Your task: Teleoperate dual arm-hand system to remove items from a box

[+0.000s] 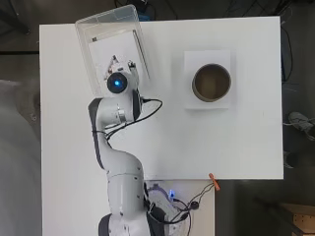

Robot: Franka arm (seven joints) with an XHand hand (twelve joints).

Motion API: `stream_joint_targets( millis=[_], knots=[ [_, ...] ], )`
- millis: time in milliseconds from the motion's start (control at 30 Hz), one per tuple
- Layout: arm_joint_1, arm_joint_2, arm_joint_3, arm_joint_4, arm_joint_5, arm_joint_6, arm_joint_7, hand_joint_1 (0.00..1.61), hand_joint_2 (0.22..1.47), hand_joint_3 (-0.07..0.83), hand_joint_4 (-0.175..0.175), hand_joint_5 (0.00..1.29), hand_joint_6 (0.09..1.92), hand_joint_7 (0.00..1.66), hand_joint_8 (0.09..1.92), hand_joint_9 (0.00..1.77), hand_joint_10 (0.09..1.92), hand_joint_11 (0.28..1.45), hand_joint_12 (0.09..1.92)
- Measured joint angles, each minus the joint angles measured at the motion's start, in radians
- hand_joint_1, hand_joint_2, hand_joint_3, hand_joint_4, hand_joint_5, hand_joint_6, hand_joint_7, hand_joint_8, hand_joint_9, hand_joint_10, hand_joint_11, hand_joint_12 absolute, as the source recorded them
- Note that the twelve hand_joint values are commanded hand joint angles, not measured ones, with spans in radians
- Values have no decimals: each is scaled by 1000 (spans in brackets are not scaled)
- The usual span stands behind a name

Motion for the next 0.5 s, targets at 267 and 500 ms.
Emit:
stream_joint_targets(
  millis=[267,500],
  knots=[
    [114,-486,-515,-217,208,-5,-191,1001,1132,-2,175,949,1035,1235,1920,1479,1920,1171,1833],
    [74,-740,-835,-457,8,-6,-150,1018,1110,-2,175,990,969,1319,1920,1563,1920,1212,1830]
  ],
)
